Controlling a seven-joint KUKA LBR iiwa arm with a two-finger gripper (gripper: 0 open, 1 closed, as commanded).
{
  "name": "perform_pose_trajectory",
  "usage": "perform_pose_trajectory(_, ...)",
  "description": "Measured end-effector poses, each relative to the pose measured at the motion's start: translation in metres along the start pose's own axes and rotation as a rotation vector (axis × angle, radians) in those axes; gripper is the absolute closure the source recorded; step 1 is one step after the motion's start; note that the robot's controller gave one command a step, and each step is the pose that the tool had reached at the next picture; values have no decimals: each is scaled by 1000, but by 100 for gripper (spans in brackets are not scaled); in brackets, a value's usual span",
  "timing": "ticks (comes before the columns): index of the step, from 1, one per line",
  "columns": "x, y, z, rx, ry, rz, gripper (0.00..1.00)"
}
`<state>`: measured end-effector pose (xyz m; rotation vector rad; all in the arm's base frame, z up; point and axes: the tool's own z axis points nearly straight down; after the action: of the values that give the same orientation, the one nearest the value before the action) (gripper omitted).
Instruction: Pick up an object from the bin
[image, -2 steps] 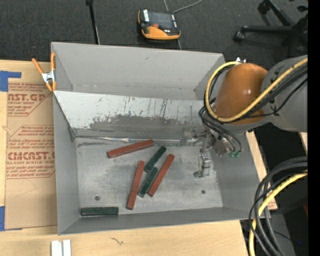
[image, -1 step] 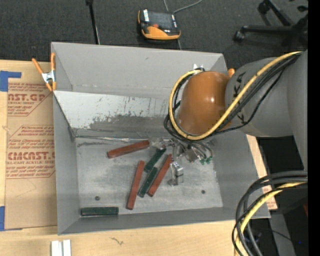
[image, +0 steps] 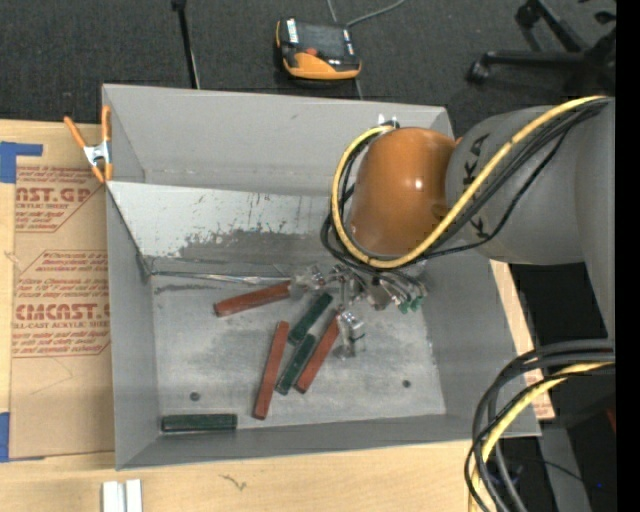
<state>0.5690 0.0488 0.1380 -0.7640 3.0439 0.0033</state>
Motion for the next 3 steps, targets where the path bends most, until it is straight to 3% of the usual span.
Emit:
perform_pose_trajectory(1, -10, 19, 64, 2, 0, -271, 0)
perform_pose_trajectory(2, 0, -15, 66, 2, -3, -394, 100)
perform_pose_trajectory(3, 0, -15, 66, 2, -3, -394, 100)
